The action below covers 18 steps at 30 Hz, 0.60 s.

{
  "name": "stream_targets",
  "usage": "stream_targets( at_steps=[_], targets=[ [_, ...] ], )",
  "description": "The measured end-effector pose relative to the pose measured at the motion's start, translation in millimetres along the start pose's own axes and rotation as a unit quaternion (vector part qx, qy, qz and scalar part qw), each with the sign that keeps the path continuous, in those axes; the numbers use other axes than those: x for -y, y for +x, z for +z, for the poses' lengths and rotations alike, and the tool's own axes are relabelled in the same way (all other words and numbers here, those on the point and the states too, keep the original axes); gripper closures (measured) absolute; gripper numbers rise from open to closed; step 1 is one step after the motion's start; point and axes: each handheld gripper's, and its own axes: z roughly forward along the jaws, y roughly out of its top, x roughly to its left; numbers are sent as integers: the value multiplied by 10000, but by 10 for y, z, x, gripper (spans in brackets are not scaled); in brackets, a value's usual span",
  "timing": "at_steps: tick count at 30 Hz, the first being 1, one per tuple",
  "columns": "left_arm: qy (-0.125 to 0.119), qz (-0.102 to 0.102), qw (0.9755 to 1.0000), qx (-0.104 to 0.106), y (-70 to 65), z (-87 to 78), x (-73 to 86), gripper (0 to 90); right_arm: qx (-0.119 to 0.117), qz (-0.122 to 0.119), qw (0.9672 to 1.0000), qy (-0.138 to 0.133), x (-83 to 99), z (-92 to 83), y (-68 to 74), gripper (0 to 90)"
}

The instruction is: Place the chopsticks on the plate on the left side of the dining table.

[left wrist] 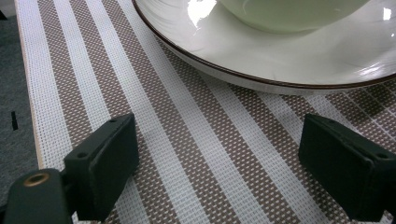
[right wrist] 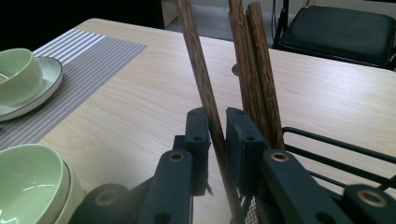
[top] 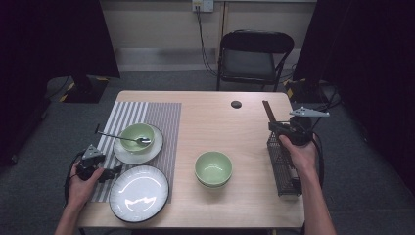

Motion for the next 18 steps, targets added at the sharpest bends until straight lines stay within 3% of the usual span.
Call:
stream_targets(
  at_steps=[11, 18],
  targets=[
    [0, 0, 10000, 1, 0, 0, 0, 116, 105, -43, 9997, 208, -1, 33, 17, 799],
    [-3, -5, 10000, 1, -1, 1, 0, 116, 93, -65, 9999, -117, -59, -50, -2, 836]
  ],
)
